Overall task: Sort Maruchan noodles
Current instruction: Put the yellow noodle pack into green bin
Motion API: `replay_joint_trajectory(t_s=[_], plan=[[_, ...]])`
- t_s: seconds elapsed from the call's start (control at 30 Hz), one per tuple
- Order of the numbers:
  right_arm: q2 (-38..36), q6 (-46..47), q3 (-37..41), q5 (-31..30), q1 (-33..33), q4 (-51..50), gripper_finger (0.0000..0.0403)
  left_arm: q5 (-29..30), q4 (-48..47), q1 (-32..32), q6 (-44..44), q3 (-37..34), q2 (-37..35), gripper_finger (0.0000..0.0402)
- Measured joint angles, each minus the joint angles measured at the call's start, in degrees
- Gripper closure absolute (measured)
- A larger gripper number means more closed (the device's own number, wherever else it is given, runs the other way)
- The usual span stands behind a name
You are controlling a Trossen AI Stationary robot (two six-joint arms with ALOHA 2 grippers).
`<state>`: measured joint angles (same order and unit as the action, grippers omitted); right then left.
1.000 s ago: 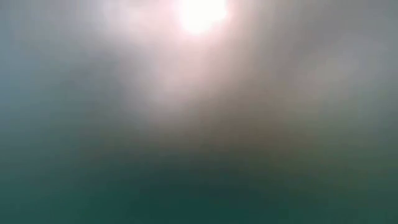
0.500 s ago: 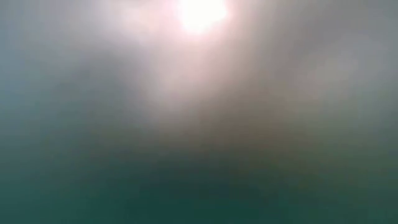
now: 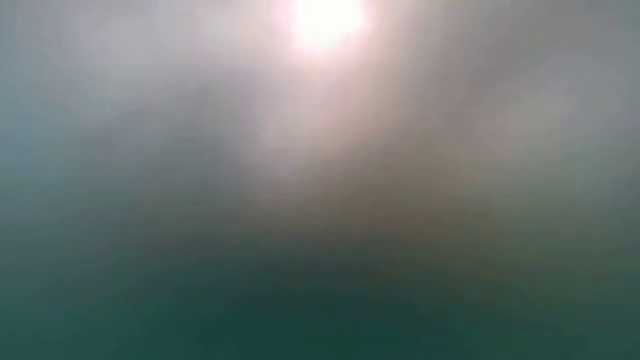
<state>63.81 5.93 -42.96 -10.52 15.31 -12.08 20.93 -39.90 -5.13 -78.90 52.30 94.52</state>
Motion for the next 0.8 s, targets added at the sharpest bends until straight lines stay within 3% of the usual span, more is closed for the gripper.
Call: replay_joint_trajectory(t_s=[0.13, 0.33, 0.47, 0.7, 0.8], plan=[[0.0, -0.2, 0.0, 0.0, 0.0, 0.0, 0.0181, 0.8, 3.1, 0.0, 9.4, 4.1, 2.9, 0.0239], [0.0, -0.7, 0.0, -0.1, 0.0, -0.8, 0.0181, -1.3, 15.0, 0.0, 28.6, 10.7, 9.9, 0.0239], [0.0, -0.7, 0.0, -0.1, 0.0, -3.4, 0.0181, -1.4, 15.4, 0.0, 36.0, 16.6, 14.6, 0.0239], [0.0, 1.9, 0.0, -0.7, 0.0, -6.1, 0.0181, -3.6, 14.0, 0.1, 37.5, 21.7, 15.8, 0.0239], [0.0, 6.9, 0.0, -6.0, 0.0, -6.7, 0.0181, -7.0, 13.2, 0.2, 31.8, 21.4, 13.3, 0.0239]])
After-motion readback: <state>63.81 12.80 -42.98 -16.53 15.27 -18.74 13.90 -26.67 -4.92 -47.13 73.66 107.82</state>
